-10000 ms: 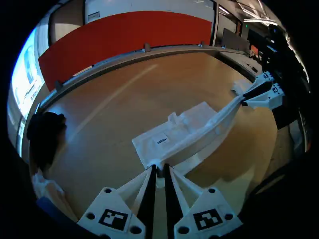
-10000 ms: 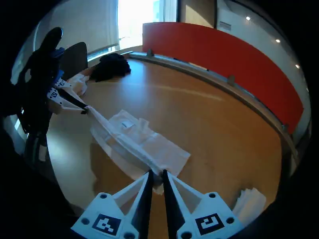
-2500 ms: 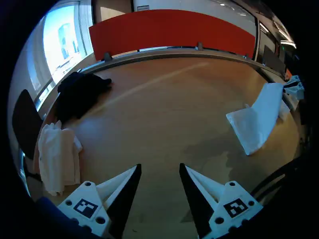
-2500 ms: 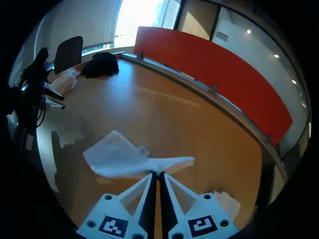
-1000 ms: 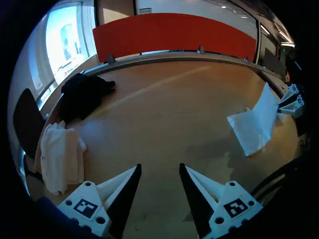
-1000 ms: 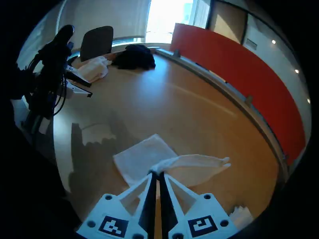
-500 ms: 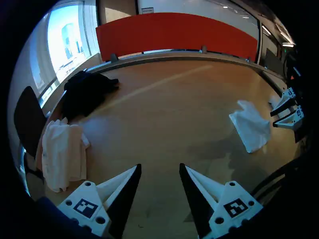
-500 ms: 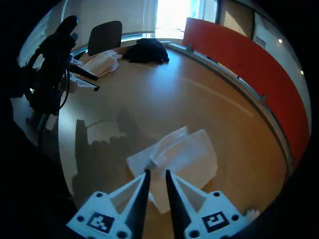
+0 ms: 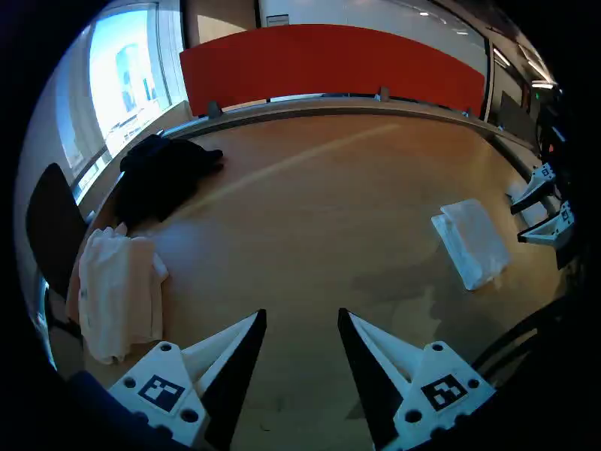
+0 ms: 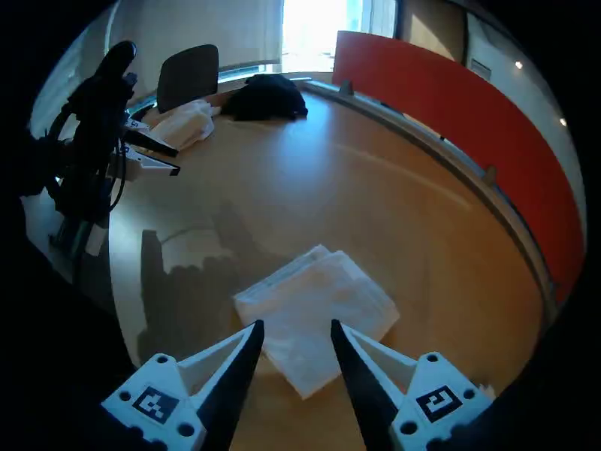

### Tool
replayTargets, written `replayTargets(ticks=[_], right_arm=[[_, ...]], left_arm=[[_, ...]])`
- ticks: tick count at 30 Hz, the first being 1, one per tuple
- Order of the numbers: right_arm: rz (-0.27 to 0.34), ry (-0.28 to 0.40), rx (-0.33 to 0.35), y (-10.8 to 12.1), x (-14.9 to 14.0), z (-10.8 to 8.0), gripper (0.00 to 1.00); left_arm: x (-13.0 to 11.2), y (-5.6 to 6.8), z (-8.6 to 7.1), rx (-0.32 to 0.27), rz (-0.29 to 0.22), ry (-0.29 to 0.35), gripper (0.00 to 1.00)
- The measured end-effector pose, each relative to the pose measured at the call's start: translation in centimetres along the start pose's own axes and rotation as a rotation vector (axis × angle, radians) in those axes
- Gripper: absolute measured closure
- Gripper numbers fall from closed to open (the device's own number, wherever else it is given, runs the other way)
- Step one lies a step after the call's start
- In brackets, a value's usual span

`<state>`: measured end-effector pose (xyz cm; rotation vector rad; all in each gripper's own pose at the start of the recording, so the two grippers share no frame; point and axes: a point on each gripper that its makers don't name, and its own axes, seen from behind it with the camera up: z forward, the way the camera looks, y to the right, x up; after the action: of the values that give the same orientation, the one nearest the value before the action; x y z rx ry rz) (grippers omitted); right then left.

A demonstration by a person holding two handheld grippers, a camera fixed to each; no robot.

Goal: Fold towel

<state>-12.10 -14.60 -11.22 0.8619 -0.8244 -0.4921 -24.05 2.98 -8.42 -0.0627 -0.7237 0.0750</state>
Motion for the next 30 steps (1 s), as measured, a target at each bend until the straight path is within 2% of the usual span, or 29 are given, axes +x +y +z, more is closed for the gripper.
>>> replayTargets(ticks=[1,3,5,30], right_arm=[[0.003,-0.003,-0.001,0.0,-0.2,0.0,0.28],[0.009,-0.011,-0.003,0.2,-0.6,0.0,0.16],[0.017,-0.019,-0.001,0.2,-1.1,0.0,0.11],[0.084,-0.143,-0.019,0.7,-8.9,1.6,0.11]], left_arm=[[0.0,0.0,0.0,0.0,0.0,0.0,0.3],[0.0,0.1,0.0,0.0,-0.002,-0.001,0.3],[0.0,0.1,0.0,-0.001,-0.002,-0.001,0.31],[0.1,0.4,0.3,-0.006,0.009,-0.006,0.31]])
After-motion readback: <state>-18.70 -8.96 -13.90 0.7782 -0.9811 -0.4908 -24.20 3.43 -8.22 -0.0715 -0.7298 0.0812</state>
